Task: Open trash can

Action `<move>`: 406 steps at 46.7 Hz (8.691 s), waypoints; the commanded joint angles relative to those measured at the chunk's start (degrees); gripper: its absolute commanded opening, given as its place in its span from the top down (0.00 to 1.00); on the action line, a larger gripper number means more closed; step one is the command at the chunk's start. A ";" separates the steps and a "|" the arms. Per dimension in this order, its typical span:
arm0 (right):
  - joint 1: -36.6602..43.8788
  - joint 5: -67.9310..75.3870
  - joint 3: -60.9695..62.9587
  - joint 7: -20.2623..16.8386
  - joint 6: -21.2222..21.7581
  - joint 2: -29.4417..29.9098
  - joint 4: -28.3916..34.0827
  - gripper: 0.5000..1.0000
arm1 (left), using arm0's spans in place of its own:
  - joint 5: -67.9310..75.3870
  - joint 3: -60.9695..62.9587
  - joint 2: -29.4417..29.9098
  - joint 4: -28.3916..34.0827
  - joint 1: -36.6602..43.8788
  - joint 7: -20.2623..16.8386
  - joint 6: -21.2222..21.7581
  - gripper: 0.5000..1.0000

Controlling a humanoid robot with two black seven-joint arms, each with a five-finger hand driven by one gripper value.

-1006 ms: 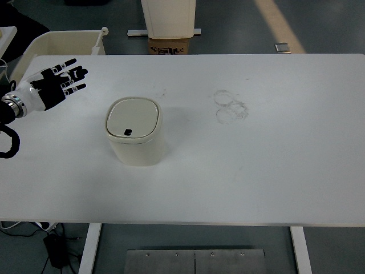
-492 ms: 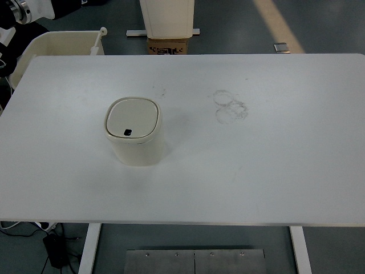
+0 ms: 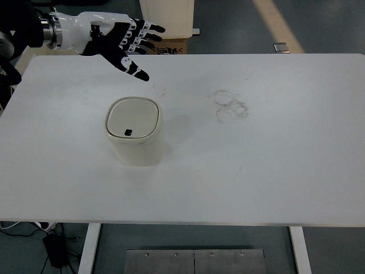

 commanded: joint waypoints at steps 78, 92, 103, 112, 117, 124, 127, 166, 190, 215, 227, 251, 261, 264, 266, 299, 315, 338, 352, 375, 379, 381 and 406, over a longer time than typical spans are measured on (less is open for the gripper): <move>0.97 0.00 0.00 0.00 0.01 0.00 0.08 0.02 | 3.44 16.69 0.25 -5.20 -5.44 0.07 -10.22 0.00; 0.97 0.00 0.00 0.00 0.01 0.00 0.08 0.02 | 3.62 16.78 0.07 -5.20 -4.91 0.07 -10.22 0.00; 0.97 0.09 0.00 0.00 0.01 0.00 0.08 0.02 | 3.62 16.78 -0.02 -5.20 -3.94 0.07 -10.22 0.00; 0.97 0.00 0.00 0.00 0.01 0.00 0.00 0.02 | 4.58 16.78 -0.02 -5.20 -3.06 0.07 -10.13 0.00; 0.97 0.00 0.00 0.00 0.01 0.00 0.08 0.02 | 4.67 16.78 -0.02 -5.12 -2.89 0.07 -10.13 0.00; 0.97 0.00 0.00 0.00 0.01 0.00 0.00 0.02 | 4.67 16.78 0.25 -5.12 -2.27 0.07 -10.13 0.00; 0.97 0.00 0.00 0.00 0.01 0.00 0.08 0.02 | 4.67 16.78 0.33 -5.12 -2.36 0.07 -10.13 0.00; 0.97 -0.09 0.00 0.00 0.01 0.00 0.08 0.02 | -0.68 0.70 5.96 -3.80 -3.68 -0.64 -8.20 0.00; 1.05 -0.17 0.00 0.00 0.01 0.00 0.08 0.02 | -16.77 -11.60 2.54 15.70 2.82 -0.90 -3.36 0.00; 0.97 0.09 0.00 0.00 0.01 0.00 0.17 0.02 | -18.44 -29.88 -9.68 46.21 14.25 -1.51 -3.01 0.00; 0.97 0.09 0.00 0.00 0.01 0.00 0.17 0.02 | -18.53 -35.42 -10.04 47.71 21.01 -5.29 -0.56 0.00; 0.97 0.00 0.00 0.00 0.01 0.00 0.08 0.02 | -29.16 -46.32 -11.09 52.72 36.13 -5.56 1.12 0.00; 0.97 0.00 0.00 0.00 0.01 0.00 0.17 0.02 | -29.52 -49.22 -11.79 52.98 41.93 -5.56 1.03 0.00; 0.97 0.00 0.00 0.00 0.01 0.00 0.17 0.02 | -29.43 -49.22 -12.58 52.98 43.78 -5.56 1.03 0.00; 0.97 0.00 0.00 0.00 0.01 0.00 0.17 0.02 | -29.52 -49.31 -12.67 52.89 44.83 -5.82 0.86 0.00; 0.35 0.09 0.09 0.00 0.01 0.00 0.17 0.02 | -29.17 -49.31 -12.06 52.89 49.67 -11.62 -5.83 0.00; 0.35 0.09 0.09 0.00 0.01 0.00 0.17 0.02 | -28.99 -49.22 -12.15 52.89 52.75 -16.19 -6.35 0.00; 0.35 0.09 0.09 -0.09 0.01 0.00 0.17 0.02 | -28.99 -49.22 -12.50 52.89 52.84 -16.37 -6.26 0.00; 0.44 0.00 0.09 -0.09 0.01 0.00 0.17 0.02 | -28.99 -49.13 -12.67 52.89 52.75 -16.37 -6.35 0.00; 0.44 0.00 0.00 -0.09 0.01 0.00 0.17 0.02 | -28.82 -49.22 -12.59 52.89 52.84 -16.37 -6.26 0.00; 0.44 0.00 0.01 -0.09 0.01 0.00 0.17 0.02 | -28.82 -49.22 -12.59 52.89 52.84 -16.37 -6.26 0.00; 0.44 0.00 0.09 -0.09 0.01 0.00 0.17 0.02 | -28.82 -49.22 -12.41 52.89 52.84 -16.37 -6.18 0.00; 0.26 0.09 0.09 0.00 0.01 0.00 0.17 0.02 | -28.90 -49.22 -12.32 52.89 52.83 -16.37 -6.26 0.00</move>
